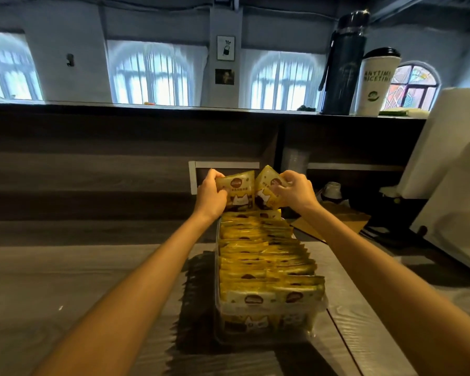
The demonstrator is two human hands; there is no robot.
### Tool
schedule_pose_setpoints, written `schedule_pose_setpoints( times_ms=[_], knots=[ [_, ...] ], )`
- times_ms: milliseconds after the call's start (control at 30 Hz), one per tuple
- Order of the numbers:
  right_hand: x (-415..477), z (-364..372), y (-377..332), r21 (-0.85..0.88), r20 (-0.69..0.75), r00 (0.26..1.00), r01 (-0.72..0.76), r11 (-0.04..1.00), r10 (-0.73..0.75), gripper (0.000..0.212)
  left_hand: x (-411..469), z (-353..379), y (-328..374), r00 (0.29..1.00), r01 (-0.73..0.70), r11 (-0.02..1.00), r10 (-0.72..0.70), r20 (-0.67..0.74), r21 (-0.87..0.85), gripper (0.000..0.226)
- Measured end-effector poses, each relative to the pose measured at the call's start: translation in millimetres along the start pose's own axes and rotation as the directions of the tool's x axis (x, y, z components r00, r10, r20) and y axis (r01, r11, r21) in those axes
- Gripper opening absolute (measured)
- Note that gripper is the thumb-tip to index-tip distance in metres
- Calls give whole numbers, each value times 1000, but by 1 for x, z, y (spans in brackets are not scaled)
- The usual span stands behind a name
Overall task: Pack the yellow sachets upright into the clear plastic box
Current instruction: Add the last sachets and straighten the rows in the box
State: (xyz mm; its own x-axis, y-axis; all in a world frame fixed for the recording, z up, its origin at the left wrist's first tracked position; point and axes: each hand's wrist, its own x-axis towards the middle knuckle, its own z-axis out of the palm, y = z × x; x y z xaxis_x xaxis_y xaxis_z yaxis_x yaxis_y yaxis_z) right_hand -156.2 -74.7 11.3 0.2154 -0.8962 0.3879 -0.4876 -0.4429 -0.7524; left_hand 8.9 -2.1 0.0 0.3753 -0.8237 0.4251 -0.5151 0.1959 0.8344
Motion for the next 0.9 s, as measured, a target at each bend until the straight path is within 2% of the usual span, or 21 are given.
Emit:
schedule_pose_setpoints(
  times_ms=[233, 400, 500, 600, 733, 800, 900],
  knots=[
    [-4, -19, 1, 60, 218, 975, 32, 998, -44, 23, -4, 3, 4, 997, 63, 990, -56, 58, -126, 17],
    [-5, -20, 7, -75, 324, 945, 67, 995, -39, 25, -6, 6, -7, 986, 89, 996, -86, 142, -12, 24],
    [-4, -14, 8, -158, 377, 925, 115, 981, -47, 26, -7, 7, -18, 982, 83, 993, -96, 162, 83, 17],
    [-5, -9, 11, -213, 353, 931, 174, 961, -90, 26, -7, 6, -26, 974, 36, 974, -84, 211, 222, 15],
    [-4, -2, 16, -206, 216, 963, 209, 956, -164, 24, -10, 7, -22, 978, -117, 956, 62, 201, 271, 18],
    [-6, 4, 15, -191, 223, 955, 240, 952, -196, 21, -13, 7, -20, 972, -172, 939, 113, 204, 299, 20],
    [-9, 10, 13, -210, 246, 946, 264, 941, -211, 23, -15, 5, -22, 965, -162, 927, 77, 252, 337, 24]
  ],
)
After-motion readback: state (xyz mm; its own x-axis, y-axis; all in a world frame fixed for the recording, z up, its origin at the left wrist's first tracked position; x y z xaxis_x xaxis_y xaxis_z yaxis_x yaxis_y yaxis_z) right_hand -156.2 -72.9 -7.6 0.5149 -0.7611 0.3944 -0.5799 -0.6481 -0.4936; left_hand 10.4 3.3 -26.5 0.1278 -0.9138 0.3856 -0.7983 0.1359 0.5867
